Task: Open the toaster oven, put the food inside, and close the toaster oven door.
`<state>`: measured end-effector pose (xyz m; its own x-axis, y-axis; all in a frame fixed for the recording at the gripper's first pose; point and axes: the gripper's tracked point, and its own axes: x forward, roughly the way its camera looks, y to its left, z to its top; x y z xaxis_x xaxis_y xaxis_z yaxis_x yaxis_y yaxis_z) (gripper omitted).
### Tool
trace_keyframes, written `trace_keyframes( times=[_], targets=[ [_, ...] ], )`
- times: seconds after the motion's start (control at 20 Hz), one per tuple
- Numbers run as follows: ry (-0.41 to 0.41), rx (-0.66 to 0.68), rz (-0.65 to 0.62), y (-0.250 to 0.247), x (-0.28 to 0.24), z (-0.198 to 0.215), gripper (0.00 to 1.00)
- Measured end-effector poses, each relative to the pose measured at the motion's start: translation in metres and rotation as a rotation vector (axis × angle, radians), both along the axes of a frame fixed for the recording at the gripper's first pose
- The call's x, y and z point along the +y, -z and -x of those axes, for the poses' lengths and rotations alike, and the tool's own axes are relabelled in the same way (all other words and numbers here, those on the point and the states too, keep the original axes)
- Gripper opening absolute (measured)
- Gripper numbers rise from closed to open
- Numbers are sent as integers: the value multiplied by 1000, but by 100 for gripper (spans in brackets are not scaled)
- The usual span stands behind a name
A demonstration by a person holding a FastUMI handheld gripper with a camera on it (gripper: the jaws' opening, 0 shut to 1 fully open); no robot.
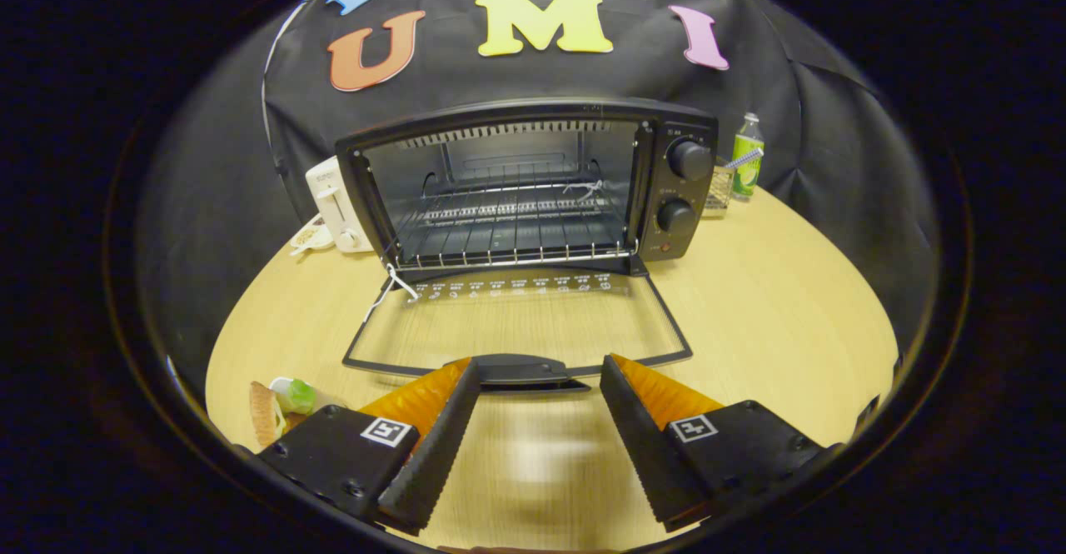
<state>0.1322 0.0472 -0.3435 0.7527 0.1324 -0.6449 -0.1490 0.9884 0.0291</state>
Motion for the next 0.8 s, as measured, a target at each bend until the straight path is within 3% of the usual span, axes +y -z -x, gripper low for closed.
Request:
trace_keyframes(
  times=[0.25, 0.55, 0.8],
  targets=[
    [-148, 118, -238, -33, 34, 33, 95],
    [-337, 383, -467, -55, 83, 81, 82],
    [-398, 515, -489, -36, 104, 90, 74]
  ],
)
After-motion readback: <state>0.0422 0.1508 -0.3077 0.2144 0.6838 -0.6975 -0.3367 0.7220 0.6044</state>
